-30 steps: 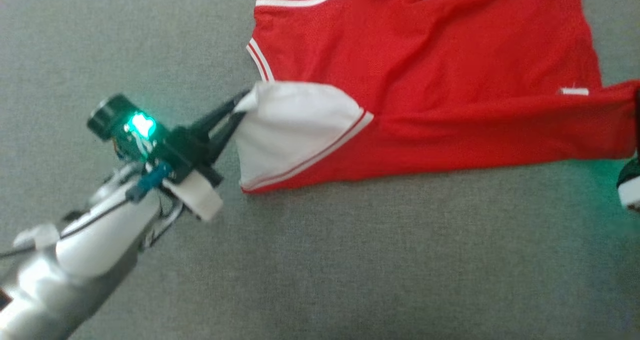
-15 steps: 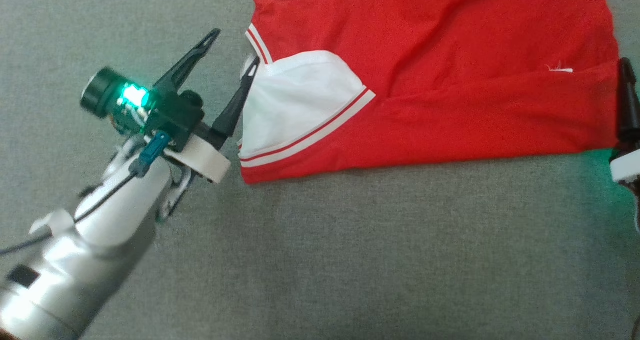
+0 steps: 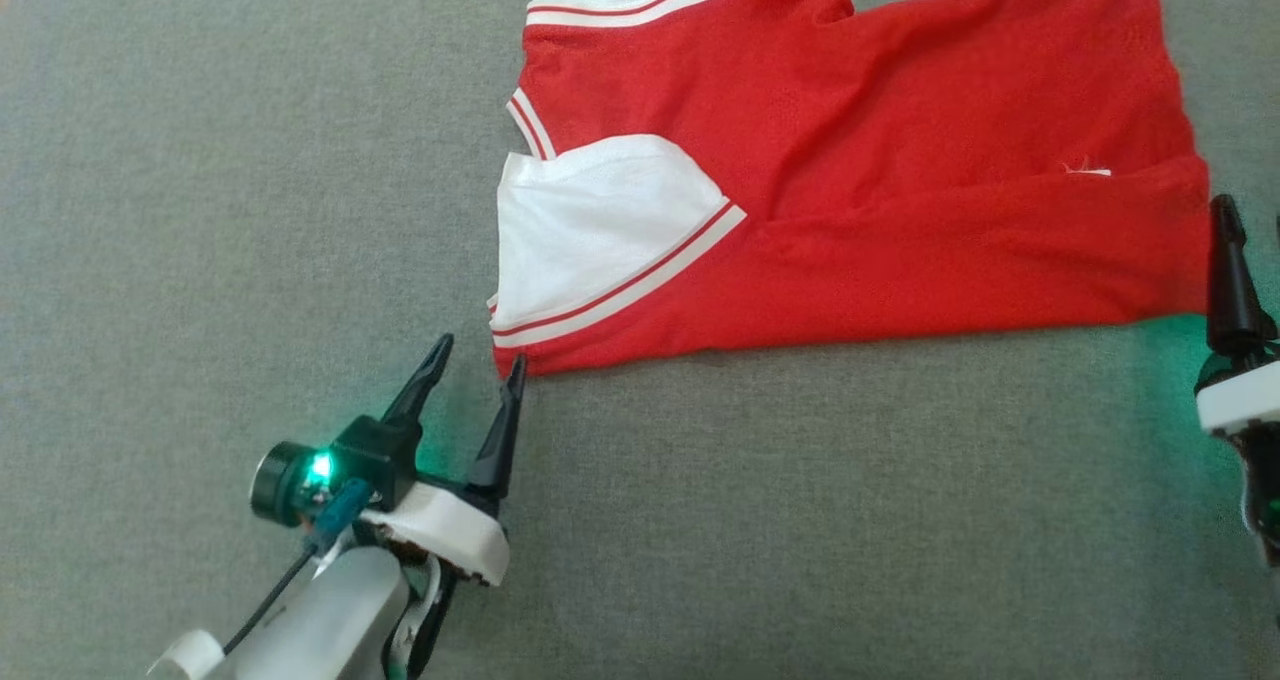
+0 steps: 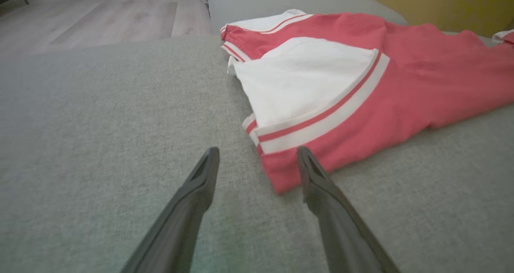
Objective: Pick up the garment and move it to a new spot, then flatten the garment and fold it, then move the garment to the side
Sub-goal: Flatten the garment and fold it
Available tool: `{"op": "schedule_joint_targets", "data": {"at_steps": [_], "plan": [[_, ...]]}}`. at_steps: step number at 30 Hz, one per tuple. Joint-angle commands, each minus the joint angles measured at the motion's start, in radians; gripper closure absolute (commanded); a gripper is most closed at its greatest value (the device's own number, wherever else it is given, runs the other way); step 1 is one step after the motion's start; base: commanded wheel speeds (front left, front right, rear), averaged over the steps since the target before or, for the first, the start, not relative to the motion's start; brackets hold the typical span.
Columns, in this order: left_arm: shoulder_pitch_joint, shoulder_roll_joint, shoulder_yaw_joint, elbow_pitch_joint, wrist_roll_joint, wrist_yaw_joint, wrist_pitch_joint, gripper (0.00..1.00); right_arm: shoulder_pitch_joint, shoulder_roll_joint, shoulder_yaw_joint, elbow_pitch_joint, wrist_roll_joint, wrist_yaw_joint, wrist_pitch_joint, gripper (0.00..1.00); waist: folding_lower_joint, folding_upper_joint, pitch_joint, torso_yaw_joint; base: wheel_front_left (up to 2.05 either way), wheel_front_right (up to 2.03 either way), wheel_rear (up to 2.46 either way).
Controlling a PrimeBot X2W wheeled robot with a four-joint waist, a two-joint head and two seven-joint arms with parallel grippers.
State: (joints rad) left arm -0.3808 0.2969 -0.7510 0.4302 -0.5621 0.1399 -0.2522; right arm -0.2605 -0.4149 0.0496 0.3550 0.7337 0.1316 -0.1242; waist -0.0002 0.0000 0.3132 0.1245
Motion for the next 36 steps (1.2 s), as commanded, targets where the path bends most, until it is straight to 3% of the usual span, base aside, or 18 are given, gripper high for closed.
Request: {"op": "schedule_joint_targets", "data": {"at_steps": [1, 9, 10, 11, 12, 13, 18, 27, 28, 29, 30, 36], "plan": [[-0.025, 0.010, 0.039, 0.011, 0.002, -0.008, -0.009, 0.00, 0.007, -0.014, 0.014, -0.024, 0.012, -0.001, -0.009, 0.00, 0.0002, 0.0000, -0.003, -0.005, 0.00, 0.00, 0.00], [-0.075, -0.036, 0.013, 0.159, -0.006, -0.062, 0.001, 0.00, 0.002, -0.018, 0.029, -0.009, 0.012, -0.001, -0.011, 0.00, 0.0002, 0.0000, -0.001, -0.019, 0.00, 0.00, 0.00], [-0.083, -0.042, 0.009, 0.173, -0.003, -0.068, 0.000, 0.20, 0.001, -0.019, 0.029, -0.006, 0.012, -0.001, -0.011, 0.00, 0.0002, 0.0000, -0.001, -0.020, 0.00, 0.00, 0.00], [-0.091, -0.047, 0.005, 0.185, -0.002, -0.078, -0.001, 0.62, 0.001, -0.021, 0.029, -0.001, 0.011, -0.001, -0.010, 0.00, 0.0002, 0.0000, 0.000, -0.020, 0.00, 0.00, 0.00], [-0.098, -0.052, 0.001, 0.195, 0.000, -0.087, -0.001, 0.85, 0.001, -0.023, 0.029, 0.004, 0.009, -0.001, -0.007, 0.00, 0.0002, 0.0000, 0.000, -0.019, 0.00, 0.00, 0.00], [-0.104, -0.056, -0.004, 0.205, 0.003, -0.096, -0.002, 1.00, 0.001, -0.024, 0.029, 0.011, 0.006, -0.001, -0.004, 0.00, 0.0002, 0.0000, 0.001, -0.019, 0.00, 0.00, 0.00], [-0.121, -0.068, -0.019, 0.238, 0.008, -0.125, -0.004, 1.00, -0.013, -0.027, 0.022, 0.065, -0.028, -0.001, 0.009, 0.00, 0.0002, 0.0000, -0.003, -0.011, 0.00, 0.00, 0.00], [-0.132, -0.059, -0.008, 0.194, 0.022, -0.120, -0.008, 1.00, -0.032, -0.027, 0.038, 0.178, -0.098, -0.001, 0.115, 0.00, 0.0002, 0.0000, -0.010, 0.014, 0.00, 0.00, 0.00], [-0.131, -0.056, -0.008, 0.189, 0.024, -0.118, -0.008, 1.00, -0.031, -0.026, 0.045, 0.180, -0.098, -0.001, 0.131, 0.27, 0.0002, 0.0000, -0.013, 0.014, 0.00, 0.00, 0.00], [-0.129, -0.053, -0.007, 0.183, 0.025, -0.117, -0.008, 1.00, -0.029, -0.025, 0.050, 0.181, -0.094, -0.001, 0.143, 0.77, 0.0002, 0.0000, -0.017, 0.014, 0.00, 0.00, 0.00], [-0.125, -0.049, -0.007, 0.178, 0.024, -0.116, -0.008, 1.00, -0.026, -0.026, 0.053, 0.179, -0.092, -0.001, 0.150, 1.00, 0.0002, 0.0000, -0.021, 0.014, 0.00, 0.00, 0.00], [-0.061, -0.006, -0.009, 0.121, 0.006, -0.114, 0.012, 1.00, 0.030, -0.051, 0.049, 0.145, -0.069, -0.001, 0.146, 1.00, 0.0002, 0.0000, -0.073, 0.003, 0.00, 0.00, 0.00]]}}
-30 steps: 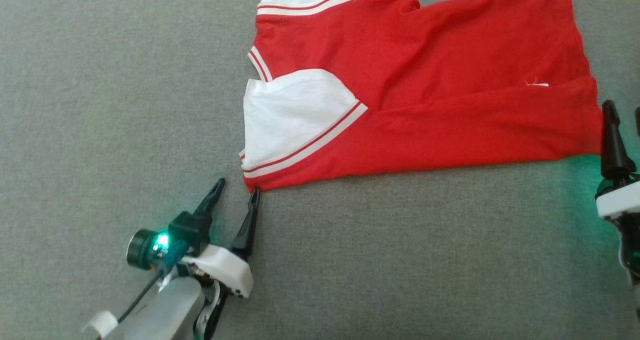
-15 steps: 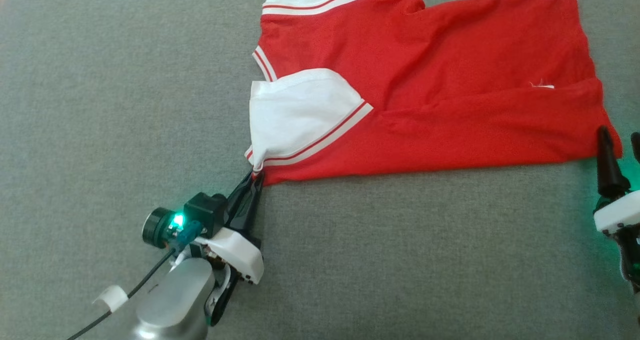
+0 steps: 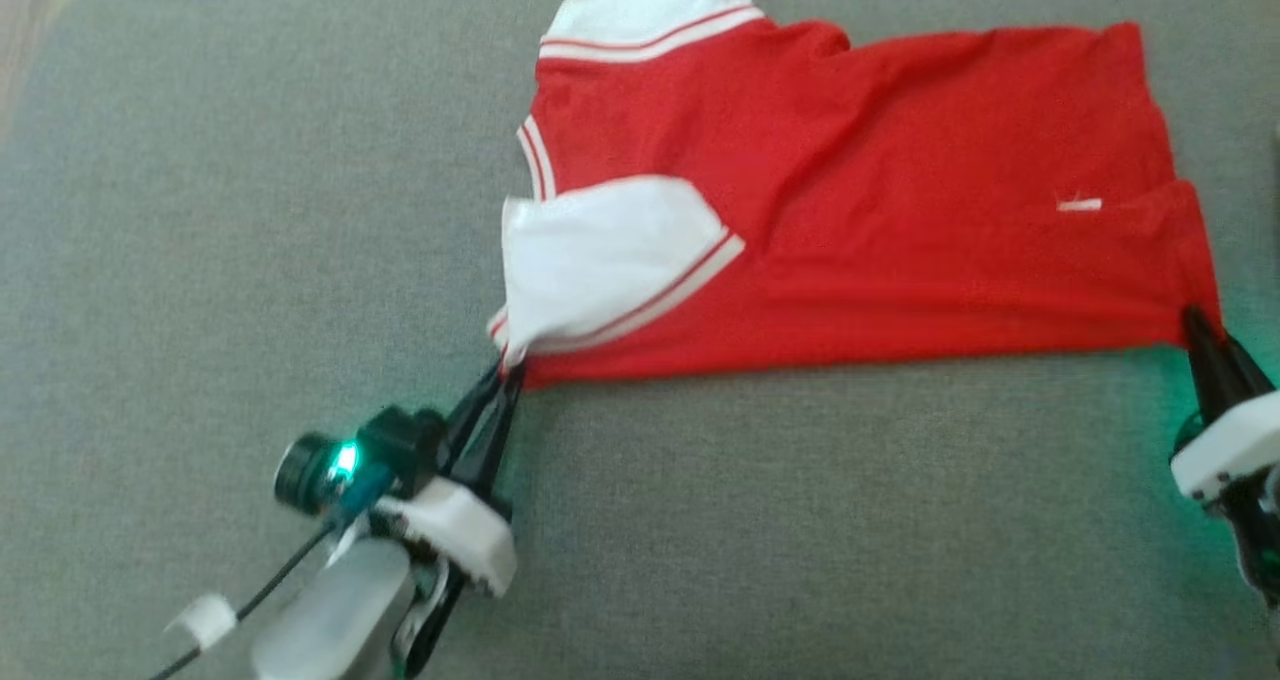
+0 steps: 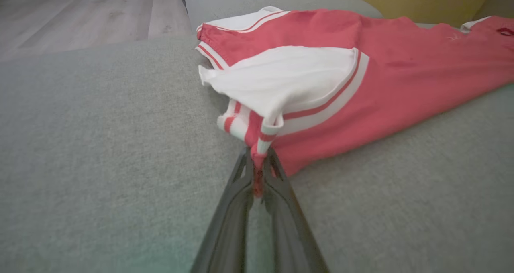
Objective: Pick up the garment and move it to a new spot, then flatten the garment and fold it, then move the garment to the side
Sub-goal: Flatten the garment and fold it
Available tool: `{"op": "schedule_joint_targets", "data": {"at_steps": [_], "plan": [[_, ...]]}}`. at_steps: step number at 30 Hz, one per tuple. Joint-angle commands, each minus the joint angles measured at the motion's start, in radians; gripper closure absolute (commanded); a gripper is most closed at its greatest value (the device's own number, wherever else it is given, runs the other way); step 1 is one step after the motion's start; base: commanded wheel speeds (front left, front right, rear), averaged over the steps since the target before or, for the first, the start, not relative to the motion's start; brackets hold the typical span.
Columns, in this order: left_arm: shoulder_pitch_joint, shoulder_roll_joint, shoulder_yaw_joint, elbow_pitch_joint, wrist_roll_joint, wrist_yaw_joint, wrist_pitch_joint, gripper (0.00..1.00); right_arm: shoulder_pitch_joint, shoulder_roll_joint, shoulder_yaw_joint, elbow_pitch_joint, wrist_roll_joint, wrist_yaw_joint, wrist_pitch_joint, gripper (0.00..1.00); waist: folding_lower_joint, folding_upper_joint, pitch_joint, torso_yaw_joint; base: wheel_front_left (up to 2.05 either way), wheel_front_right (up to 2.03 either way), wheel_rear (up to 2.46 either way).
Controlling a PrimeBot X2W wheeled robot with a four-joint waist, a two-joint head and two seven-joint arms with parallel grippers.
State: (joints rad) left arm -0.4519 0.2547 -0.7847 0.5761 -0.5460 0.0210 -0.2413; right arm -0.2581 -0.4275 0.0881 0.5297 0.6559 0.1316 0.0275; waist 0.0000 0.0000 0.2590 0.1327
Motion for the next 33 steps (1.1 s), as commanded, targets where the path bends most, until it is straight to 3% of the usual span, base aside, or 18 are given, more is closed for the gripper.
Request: {"op": "schedule_joint_targets", "data": {"at_steps": [1, 14, 25, 27, 28, 29, 30, 33], "plan": [[0.027, 0.048, 0.025, -0.041, -0.016, 0.005, 0.008, 1.00, 0.047, -0.042, 0.008, -0.039, 0.013, -0.001, -0.007, 1.00, 0.0000, 0.0000, -0.031, -0.008, 0.00, 0.00, 0.00], [0.299, 0.197, 0.025, -0.337, -0.094, 0.086, 0.137, 1.00, 0.356, -0.008, -0.044, -0.206, 0.078, -0.001, -0.018, 1.00, 0.0000, 0.0000, -0.127, -0.053, 0.00, 0.00, 0.00], [0.400, 0.251, 0.013, -0.480, -0.149, 0.128, 0.243, 1.00, 0.418, 0.014, -0.093, -0.263, 0.046, -0.001, 0.000, 1.00, 0.0000, 0.0000, -0.132, -0.072, 0.00, 0.00, 0.00], [0.402, 0.255, 0.010, -0.497, -0.153, 0.134, 0.263, 1.00, 0.420, 0.016, -0.102, -0.266, 0.041, -0.001, 0.007, 0.65, 0.0000, 0.0000, -0.127, -0.071, 0.00, 0.00, 0.00], [0.400, 0.257, 0.010, -0.504, -0.152, 0.139, 0.270, 1.00, 0.420, 0.018, -0.108, -0.267, 0.037, -0.001, 0.010, 0.00, 0.0000, 0.0000, -0.124, -0.071, 0.00, 0.00, 0.00], [0.396, 0.259, 0.010, -0.509, -0.150, 0.144, 0.276, 0.67, 0.420, 0.019, -0.115, -0.267, 0.031, -0.001, 0.011, 0.00, 0.0000, 0.0000, -0.120, -0.070, 0.00, 0.00, 0.00], [0.388, 0.264, 0.012, -0.512, -0.138, 0.156, 0.278, 0.00, 0.420, 0.021, -0.120, -0.269, 0.025, -0.001, 0.010, 0.00, 0.0000, 0.0000, -0.118, -0.069, 0.00, 0.00, 0.00], [0.366, 0.274, 0.016, -0.524, -0.116, 0.173, 0.280, 0.00, 0.423, 0.027, -0.130, -0.282, 0.015, -0.001, 0.016, 0.00, 0.0000, 0.0000, -0.109, -0.068, 0.00, 0.00, 0.00]]}}
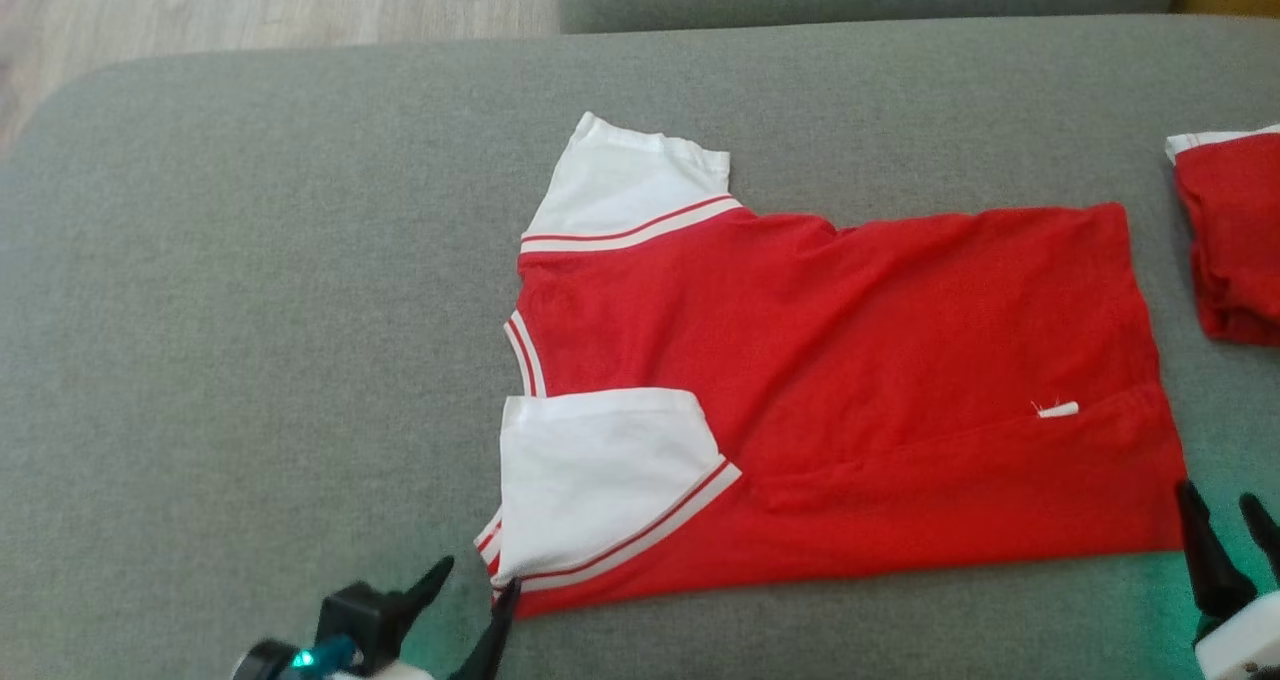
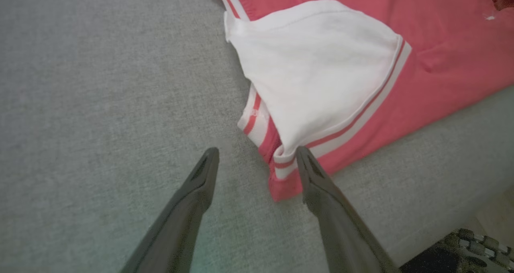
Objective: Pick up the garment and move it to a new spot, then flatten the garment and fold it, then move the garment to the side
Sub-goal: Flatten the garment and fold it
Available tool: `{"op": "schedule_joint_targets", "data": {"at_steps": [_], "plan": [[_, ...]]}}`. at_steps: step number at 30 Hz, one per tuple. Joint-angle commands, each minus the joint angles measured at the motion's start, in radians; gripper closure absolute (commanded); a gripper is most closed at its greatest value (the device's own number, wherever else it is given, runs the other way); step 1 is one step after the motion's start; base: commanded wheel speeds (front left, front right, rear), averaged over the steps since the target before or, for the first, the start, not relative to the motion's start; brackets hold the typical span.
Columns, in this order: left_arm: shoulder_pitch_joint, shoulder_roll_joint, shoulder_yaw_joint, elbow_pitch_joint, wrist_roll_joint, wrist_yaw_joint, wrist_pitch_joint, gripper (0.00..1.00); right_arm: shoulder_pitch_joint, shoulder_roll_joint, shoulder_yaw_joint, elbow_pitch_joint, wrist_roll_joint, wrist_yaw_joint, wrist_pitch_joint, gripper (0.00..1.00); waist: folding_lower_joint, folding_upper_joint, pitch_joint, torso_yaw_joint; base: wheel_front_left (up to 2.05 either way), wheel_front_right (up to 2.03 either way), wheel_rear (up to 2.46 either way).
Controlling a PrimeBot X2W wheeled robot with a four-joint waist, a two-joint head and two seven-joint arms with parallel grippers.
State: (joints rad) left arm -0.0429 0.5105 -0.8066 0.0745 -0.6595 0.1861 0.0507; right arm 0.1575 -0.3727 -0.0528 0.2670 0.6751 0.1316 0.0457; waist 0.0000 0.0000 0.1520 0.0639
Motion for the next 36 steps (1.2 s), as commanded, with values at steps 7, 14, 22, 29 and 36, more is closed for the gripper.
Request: {"op": "schedule_joint_targets", "data": {"at_steps": [7, 14, 22, 29, 36], "plan": [[-0.227, 0.095, 0.076, -0.111, 0.040, -0.033, 0.066, 0.00, -0.011, -0.016, -0.010, -0.126, -0.028, -0.001, 0.001, 0.00, 0.0000, 0.0000, 0.064, -0.016, 0.00, 0.00, 0.00], [-0.611, 0.149, 0.122, -0.064, 0.043, -0.182, 0.266, 0.00, -0.073, -0.017, 0.016, -0.203, -0.052, -0.001, 0.039, 0.00, 0.0000, 0.0000, 0.183, -0.058, 0.00, 0.00, 0.00], [-0.965, 0.103, 0.134, 0.186, -0.032, -0.289, 0.476, 0.00, -0.182, -0.020, 0.088, -0.246, -0.061, -0.001, 0.042, 0.00, 0.0000, 0.0000, 0.294, -0.156, 0.00, 0.00, 0.00], [-1.108, 0.073, 0.113, 0.355, -0.067, -0.309, 0.547, 0.00, -0.262, -0.019, 0.158, -0.257, -0.062, -0.001, 0.026, 0.00, 0.0000, 0.0000, 0.363, -0.241, 0.00, 0.00, 0.00], [-1.151, 0.090, 0.073, 0.492, -0.089, -0.316, 0.561, 0.00, -0.302, -0.007, 0.195, -0.242, -0.057, -0.001, 0.000, 0.00, 0.0000, 0.0000, 0.389, -0.316, 0.00, 0.00, 0.00]]}}
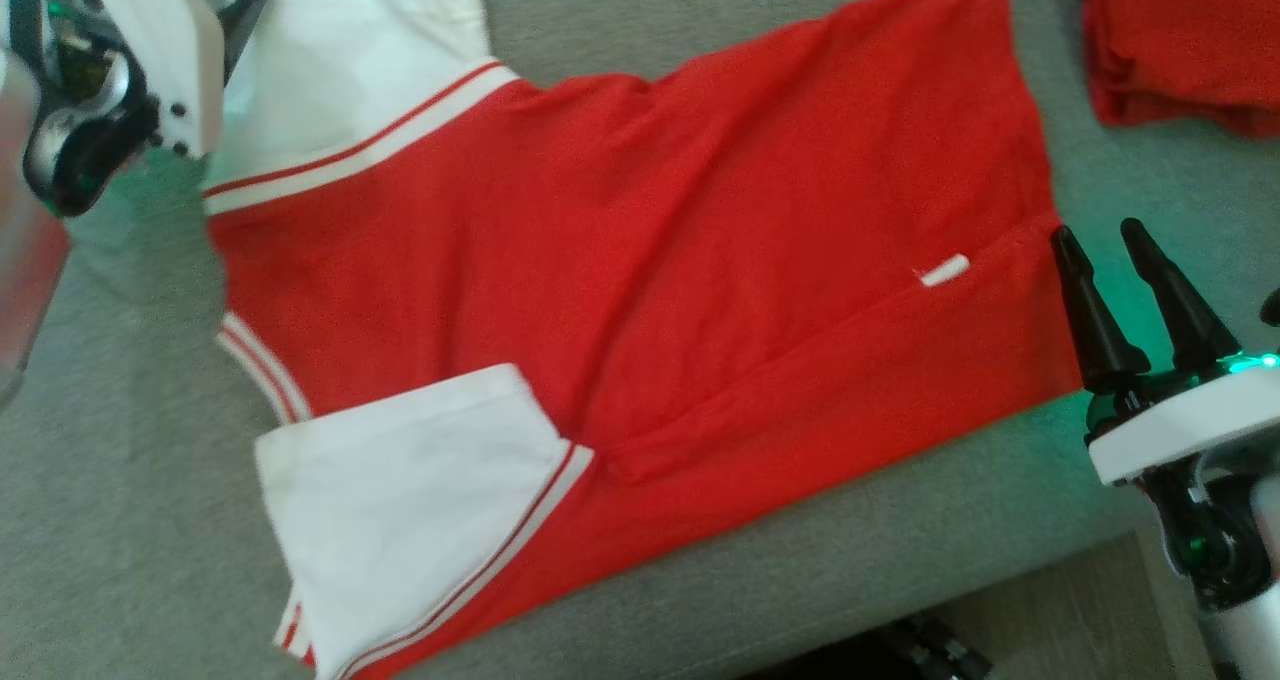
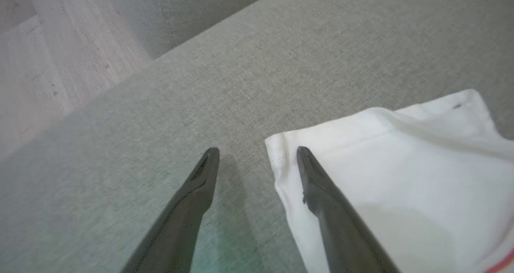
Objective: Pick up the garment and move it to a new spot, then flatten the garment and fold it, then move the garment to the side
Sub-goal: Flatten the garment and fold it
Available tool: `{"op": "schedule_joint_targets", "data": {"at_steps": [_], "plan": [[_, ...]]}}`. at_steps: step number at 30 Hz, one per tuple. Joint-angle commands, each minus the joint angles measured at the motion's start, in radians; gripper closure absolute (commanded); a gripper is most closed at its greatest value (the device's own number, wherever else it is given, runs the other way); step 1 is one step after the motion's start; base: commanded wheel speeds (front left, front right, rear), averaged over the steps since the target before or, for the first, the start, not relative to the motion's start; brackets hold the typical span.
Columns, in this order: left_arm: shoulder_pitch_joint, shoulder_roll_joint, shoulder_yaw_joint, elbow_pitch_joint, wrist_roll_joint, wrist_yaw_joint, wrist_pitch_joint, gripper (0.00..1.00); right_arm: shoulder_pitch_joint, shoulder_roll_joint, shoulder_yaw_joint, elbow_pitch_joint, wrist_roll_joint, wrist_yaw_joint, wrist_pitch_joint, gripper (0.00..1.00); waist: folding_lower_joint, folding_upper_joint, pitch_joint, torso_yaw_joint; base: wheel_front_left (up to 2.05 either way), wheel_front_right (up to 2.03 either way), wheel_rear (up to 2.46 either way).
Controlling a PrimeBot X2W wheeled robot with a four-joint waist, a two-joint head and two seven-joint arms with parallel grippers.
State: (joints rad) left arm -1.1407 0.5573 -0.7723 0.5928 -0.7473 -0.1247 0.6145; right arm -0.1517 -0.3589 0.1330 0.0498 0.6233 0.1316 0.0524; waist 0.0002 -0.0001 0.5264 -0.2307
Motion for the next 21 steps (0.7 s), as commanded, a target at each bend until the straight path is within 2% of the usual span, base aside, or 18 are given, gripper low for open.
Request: {"op": "schedule_joint_targets", "data": {"at_steps": [1, 8, 9, 10, 11, 17, 21], "plan": [[-0.052, 0.051, 0.030, -0.017, -0.004, -0.005, -0.003, 0.00, 0.006, -0.020, 0.012, -0.021, -0.004, -0.001, -0.011, 0.00, -0.0002, 0.0001, 0.014, -0.031, 0.00, 0.00, 0.00], [-0.041, 0.097, -0.030, -0.008, -0.039, -0.006, 0.003, 0.00, 0.013, -0.013, 0.021, 0.000, 0.004, -0.001, -0.032, 0.00, -0.0002, 0.0001, 0.007, -0.067, 0.00, 0.00, 0.00], [-0.038, 0.103, -0.037, -0.008, -0.046, -0.006, 0.009, 0.36, 0.014, -0.012, 0.021, 0.001, 0.005, -0.001, -0.033, 0.00, -0.0002, 0.0001, 0.005, -0.069, 0.00, 0.00, 0.00], [-0.035, 0.108, -0.045, -0.010, -0.053, -0.006, 0.017, 0.60, 0.015, -0.012, 0.020, 0.002, 0.006, -0.001, -0.034, 0.00, -0.0002, 0.0001, 0.004, -0.070, 0.00, 0.00, 0.00], [-0.033, 0.112, -0.051, -0.013, -0.062, -0.006, 0.023, 0.98, 0.016, -0.013, 0.018, 0.001, 0.007, -0.001, -0.034, 0.00, -0.0002, 0.0001, 0.003, -0.070, 0.00, 0.00, 0.00], [-0.045, 0.113, -0.081, -0.051, -0.079, -0.006, 0.005, 1.00, -0.021, -0.041, 0.001, -0.028, 0.019, -0.001, -0.005, 0.00, -0.0002, 0.0001, -0.011, -0.042, 0.00, 0.00, 0.00], [-0.067, 0.104, -0.113, -0.091, -0.064, -0.006, -0.054, 1.00, -0.106, -0.074, 0.029, -0.042, 0.054, -0.001, 0.087, 0.00, -0.0002, 0.0001, -0.019, -0.009, 0.00, 0.00, 0.00]]}}
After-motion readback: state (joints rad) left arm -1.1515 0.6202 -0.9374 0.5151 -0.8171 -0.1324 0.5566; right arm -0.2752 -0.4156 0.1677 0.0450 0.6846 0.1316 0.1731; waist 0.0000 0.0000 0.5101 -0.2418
